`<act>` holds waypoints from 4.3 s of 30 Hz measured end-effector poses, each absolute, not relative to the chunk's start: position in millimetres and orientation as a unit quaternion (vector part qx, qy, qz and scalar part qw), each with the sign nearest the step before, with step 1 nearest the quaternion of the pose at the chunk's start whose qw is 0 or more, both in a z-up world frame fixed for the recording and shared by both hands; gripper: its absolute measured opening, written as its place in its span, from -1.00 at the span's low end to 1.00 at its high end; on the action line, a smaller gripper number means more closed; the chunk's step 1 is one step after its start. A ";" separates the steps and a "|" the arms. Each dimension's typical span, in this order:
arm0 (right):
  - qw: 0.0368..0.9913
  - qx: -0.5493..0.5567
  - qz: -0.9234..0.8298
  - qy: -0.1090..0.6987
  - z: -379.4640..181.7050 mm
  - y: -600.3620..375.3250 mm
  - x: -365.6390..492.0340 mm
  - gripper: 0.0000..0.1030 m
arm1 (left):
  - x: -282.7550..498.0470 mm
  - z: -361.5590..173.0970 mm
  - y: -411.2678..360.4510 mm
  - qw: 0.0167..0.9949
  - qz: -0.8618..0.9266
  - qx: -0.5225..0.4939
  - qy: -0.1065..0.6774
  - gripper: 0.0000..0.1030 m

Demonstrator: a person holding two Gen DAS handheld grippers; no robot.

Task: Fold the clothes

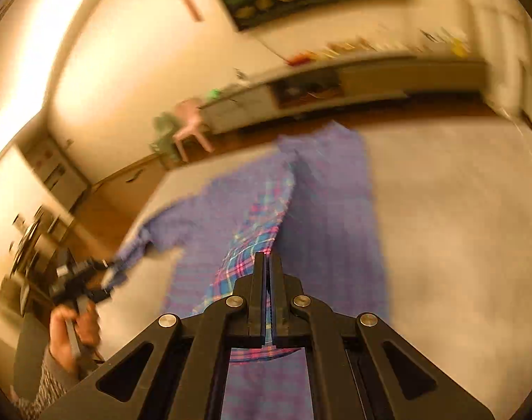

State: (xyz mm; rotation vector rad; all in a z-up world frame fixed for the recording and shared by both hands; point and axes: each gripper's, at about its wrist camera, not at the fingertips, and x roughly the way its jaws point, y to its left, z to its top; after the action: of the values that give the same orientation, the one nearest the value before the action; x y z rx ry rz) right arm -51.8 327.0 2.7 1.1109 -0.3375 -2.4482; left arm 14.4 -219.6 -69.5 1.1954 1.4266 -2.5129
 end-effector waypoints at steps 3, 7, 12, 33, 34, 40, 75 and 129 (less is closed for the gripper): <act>0.180 0.445 -0.865 -0.144 -43.2 362.6 -20.8 -0.96 | 8.0 -72.4 -205.0 0.002 -0.806 0.398 0.438 0.19; 0.153 0.503 -0.838 -0.143 -101.1 371.8 -3.0 -0.96 | 3.0 -77.3 -192.2 0.002 -0.808 0.418 0.414 0.19; 0.094 0.498 -0.861 -0.035 -105.0 359.5 1.9 -0.92 | 5.4 -78.9 -201.4 0.027 -0.811 0.421 0.406 0.19; 0.375 0.387 -0.827 0.161 -6.7 5.8 -29.7 0.26 | 175.1 -89.4 -362.6 0.327 -0.661 0.146 0.660 0.19; 0.394 0.385 -0.813 0.189 -15.6 -36.8 -28.7 0.35 | 179.8 -89.4 -364.0 0.331 -0.657 0.138 0.663 0.19; 0.459 0.384 -0.736 0.317 -73.0 -229.1 -21.4 0.40 | 209.8 -101.8 -380.5 0.350 -0.627 0.106 0.688 0.19; 0.261 0.380 -0.886 0.051 121.3 36.1 -232.8 -0.90 | 143.4 -86.0 -73.3 -0.041 -0.852 0.455 0.256 0.25; 0.064 0.457 -0.886 0.040 -141.0 494.9 -253.2 -0.84 | -323.9 -63.0 1.5 0.026 -0.847 0.531 0.012 -0.21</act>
State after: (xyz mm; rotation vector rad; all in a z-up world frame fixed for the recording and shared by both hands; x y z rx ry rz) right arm -253.2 494.9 -141.0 1.3808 0.1212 -2.6750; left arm -323.9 1.5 -63.0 1.6402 0.0361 -2.6188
